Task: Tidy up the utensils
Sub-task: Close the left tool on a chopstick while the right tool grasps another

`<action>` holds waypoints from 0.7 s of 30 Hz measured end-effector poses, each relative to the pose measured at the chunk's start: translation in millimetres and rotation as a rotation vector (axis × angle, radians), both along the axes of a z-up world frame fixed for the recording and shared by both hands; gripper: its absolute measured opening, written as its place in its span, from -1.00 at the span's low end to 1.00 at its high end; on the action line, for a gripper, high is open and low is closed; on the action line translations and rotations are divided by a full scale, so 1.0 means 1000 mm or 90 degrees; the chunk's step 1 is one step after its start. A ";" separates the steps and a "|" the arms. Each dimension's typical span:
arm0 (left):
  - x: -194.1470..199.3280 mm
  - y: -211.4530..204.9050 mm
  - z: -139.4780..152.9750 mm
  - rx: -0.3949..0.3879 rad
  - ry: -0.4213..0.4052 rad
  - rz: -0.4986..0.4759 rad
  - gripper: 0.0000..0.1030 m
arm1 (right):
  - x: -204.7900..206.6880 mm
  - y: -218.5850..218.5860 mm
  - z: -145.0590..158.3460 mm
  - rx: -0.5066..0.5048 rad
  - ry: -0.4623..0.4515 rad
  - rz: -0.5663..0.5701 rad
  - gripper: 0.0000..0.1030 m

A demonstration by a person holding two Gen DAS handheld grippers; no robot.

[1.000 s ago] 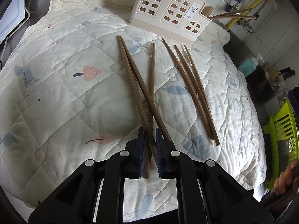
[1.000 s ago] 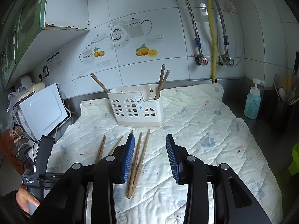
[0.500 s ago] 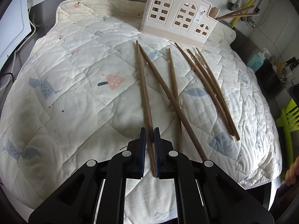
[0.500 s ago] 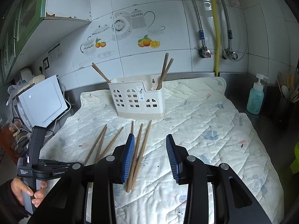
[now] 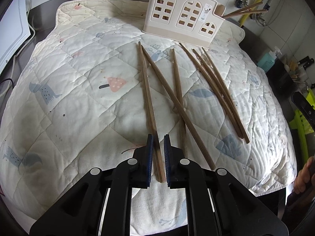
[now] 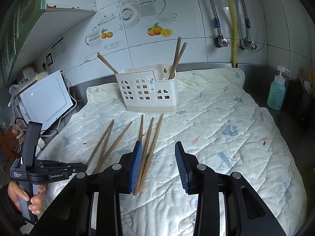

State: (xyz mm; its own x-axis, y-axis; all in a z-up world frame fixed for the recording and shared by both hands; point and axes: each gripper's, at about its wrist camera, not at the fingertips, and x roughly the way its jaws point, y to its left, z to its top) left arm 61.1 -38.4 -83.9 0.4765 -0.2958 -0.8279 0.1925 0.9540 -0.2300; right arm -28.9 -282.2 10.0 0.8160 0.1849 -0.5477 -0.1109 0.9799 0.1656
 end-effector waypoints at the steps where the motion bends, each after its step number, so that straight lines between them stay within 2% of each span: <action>1: 0.000 0.000 -0.001 0.003 0.002 0.002 -0.79 | 0.000 0.000 -0.001 0.000 0.001 0.001 -0.33; 3: 0.000 -0.001 -0.004 0.001 0.010 -0.002 -0.79 | 0.001 0.000 -0.002 0.002 0.004 -0.002 -0.33; 7: -0.002 -0.007 -0.006 0.029 0.000 -0.011 -0.79 | 0.003 -0.001 -0.005 0.008 0.011 -0.003 -0.33; 21: -0.001 -0.005 -0.004 0.045 -0.014 -0.025 -0.84 | 0.008 0.013 -0.022 0.010 0.039 0.018 -0.33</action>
State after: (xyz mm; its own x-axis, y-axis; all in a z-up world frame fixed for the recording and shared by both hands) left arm 60.1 -43.7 -88.1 0.4843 -0.2553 -0.8368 0.2336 0.9595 -0.1575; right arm -20.9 -269.1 -11.6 0.7751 0.2170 -0.5934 -0.1283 0.9737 0.1885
